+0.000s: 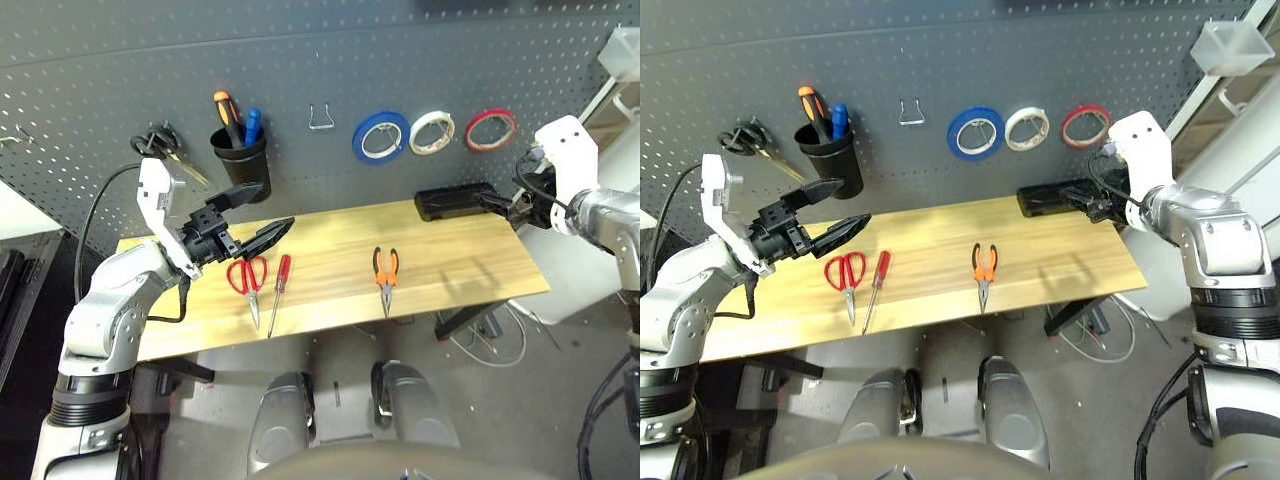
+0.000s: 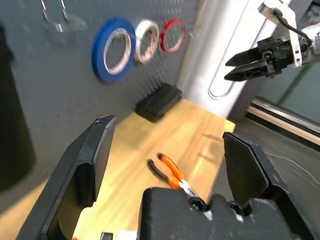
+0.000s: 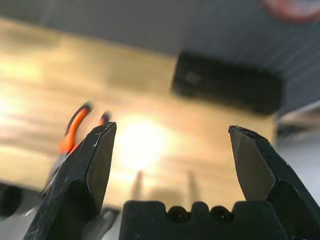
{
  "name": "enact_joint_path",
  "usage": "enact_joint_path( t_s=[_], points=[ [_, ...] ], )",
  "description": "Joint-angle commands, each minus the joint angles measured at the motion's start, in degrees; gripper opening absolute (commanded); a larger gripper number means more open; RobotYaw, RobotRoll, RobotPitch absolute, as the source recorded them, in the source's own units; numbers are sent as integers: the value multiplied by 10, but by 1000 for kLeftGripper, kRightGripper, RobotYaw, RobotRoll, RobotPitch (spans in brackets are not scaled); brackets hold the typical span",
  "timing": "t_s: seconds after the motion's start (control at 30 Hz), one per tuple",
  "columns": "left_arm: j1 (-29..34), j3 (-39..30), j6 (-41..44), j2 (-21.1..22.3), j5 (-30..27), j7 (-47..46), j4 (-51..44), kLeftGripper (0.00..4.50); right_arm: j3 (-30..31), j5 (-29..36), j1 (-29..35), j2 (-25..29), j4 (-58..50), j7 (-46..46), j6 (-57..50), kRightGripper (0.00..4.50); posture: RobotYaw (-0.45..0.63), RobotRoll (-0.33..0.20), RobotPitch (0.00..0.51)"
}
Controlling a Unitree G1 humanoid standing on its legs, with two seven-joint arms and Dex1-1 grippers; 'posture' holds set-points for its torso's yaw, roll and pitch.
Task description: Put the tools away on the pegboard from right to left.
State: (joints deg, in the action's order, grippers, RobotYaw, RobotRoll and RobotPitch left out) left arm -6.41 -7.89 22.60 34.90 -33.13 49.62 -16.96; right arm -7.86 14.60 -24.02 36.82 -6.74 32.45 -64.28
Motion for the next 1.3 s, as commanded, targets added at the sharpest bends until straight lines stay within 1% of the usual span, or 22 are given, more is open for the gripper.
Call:
enact_joint_path(
  t_s=[0.03,0.1,0.27,0.4,0.47,0.53,0.6,0.7,0.8,0.93,1.13,1.3],
  points=[
    [9,27,-8,11,20,25,9,4500,15,0,6,-47,-16,-53,-74,4482,-76,0,180],
    [12,41,-4,17,32,31,19,4500,22,-5,1,-81,-11,-81,-99,4482,-74,0,186],
    [16,73,-12,31,69,46,57,4500,39,-35,-20,-163,22,-164,-152,4482,-64,0,223],
    [16,97,-20,41,109,46,86,4500,21,-48,-38,-250,39,-219,-176,4482,-64,0,244],
    [16,99,-19,40,112,47,89,4500,16,-54,-42,-281,54,-240,-172,4482,-70,0,248],
    [17,100,-12,41,110,48,88,4500,-3,-66,-50,-327,93,-275,-172,4482,-73,0,252],
    [19,101,-11,42,110,50,86,4500,-14,-73,-57,-351,123,-295,-171,4482,-73,0,250],
    [21,105,-15,46,116,56,87,4500,-16,-84,-73,-377,176,-326,-142,4482,-73,0,245],
    [23,106,-20,47,119,63,88,4500,-20,-88,-89,-387,220,-344,-115,4482,-69,0,240],
    [34,109,-21,45,119,68,77,4500,-45,-87,-118,-391,285,-368,-67,4482,-57,0,238],
    [48,106,-13,45,112,63,57,4500,-52,-81,-154,-391,389,-375,-3,4482,-44,0,240],
    [59,101,-7,46,107,61,40,4500,-50,-79,-174,-403,459,-385,44,4482,-29,0,241]
  ],
)
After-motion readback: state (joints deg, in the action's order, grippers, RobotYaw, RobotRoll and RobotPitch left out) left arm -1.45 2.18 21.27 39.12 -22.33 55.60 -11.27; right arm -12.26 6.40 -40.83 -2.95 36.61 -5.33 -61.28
